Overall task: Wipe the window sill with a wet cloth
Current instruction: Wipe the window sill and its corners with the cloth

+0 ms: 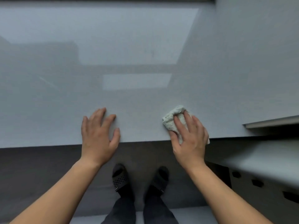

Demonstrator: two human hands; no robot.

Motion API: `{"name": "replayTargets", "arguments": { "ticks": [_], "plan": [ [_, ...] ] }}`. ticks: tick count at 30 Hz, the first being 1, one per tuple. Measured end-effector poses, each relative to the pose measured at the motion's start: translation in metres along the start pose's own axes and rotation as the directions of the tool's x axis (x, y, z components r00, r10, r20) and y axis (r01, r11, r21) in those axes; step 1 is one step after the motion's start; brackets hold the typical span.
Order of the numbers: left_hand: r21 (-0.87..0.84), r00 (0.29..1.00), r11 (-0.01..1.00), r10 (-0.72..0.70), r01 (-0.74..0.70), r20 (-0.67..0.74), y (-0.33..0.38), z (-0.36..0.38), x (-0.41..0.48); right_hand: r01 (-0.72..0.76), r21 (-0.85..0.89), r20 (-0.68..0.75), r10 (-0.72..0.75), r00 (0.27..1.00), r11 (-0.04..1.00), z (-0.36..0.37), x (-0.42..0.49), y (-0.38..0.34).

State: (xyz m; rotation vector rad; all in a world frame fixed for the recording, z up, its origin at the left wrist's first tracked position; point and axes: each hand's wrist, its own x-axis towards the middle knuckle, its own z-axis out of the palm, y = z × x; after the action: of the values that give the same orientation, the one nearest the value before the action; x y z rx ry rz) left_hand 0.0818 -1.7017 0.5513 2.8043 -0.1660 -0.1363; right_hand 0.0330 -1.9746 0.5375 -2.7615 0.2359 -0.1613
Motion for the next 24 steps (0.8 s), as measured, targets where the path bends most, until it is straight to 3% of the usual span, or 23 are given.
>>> {"name": "replayTargets", "arguments": {
  "ticks": [6, 11, 15, 18, 24],
  "plan": [
    [-0.044, 0.998, 0.997, -0.061, 0.06, -0.005, -0.037, -0.018, -0.021, 0.285, 0.078, 0.035, -0.288, 0.957, 0.955, 0.038, -0.008, -0.092],
    [-0.134, 0.994, 0.985, -0.109, 0.11, 0.015, -0.063, -0.042, -0.042, 0.312, 0.134, 0.089, -0.325, 0.942, 0.941, 0.031, 0.007, -0.102],
    [-0.204, 0.972, 0.951, -0.236, 0.233, 0.011, -0.078, -0.065, -0.069, 0.318, 0.267, 0.192, -0.373, 0.908, 0.91, 0.015, 0.013, -0.127],
    [-0.227, 0.927, 0.907, -0.373, 0.354, -0.042, -0.095, -0.091, -0.099, 0.36, 0.322, 0.208, -0.437, 0.875, 0.875, -0.001, 0.016, -0.165],
    [-0.238, 0.742, 0.763, -0.643, 0.601, -0.188, -0.16, -0.176, -0.174, 0.531, 0.445, 0.186, -0.655, 0.732, 0.721, -0.032, 0.026, -0.297]
  ]
}}
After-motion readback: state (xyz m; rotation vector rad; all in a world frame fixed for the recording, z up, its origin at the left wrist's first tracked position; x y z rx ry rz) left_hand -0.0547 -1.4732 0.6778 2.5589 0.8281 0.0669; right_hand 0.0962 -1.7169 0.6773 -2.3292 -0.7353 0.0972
